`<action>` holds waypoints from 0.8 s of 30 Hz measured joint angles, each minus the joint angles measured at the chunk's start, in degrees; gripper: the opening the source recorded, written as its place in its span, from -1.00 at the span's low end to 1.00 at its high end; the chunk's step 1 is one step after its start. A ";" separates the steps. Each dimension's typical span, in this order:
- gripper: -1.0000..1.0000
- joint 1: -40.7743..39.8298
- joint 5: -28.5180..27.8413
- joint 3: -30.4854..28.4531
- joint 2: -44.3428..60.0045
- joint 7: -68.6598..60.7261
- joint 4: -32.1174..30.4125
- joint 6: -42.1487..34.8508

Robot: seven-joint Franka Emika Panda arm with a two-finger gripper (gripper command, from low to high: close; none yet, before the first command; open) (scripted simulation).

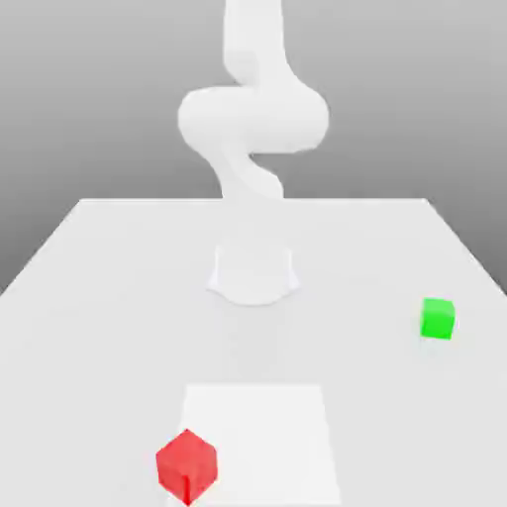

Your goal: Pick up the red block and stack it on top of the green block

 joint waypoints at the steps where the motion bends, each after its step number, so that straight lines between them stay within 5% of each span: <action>1: 0.00 -0.81 -0.30 0.43 2.26 1.36 -0.42 0.86; 16: 0.00 -8.70 -4.27 2.72 33.65 20.06 -6.17 12.82; 24: 0.00 -10.66 -1.57 2.11 49.97 26.52 -9.28 19.31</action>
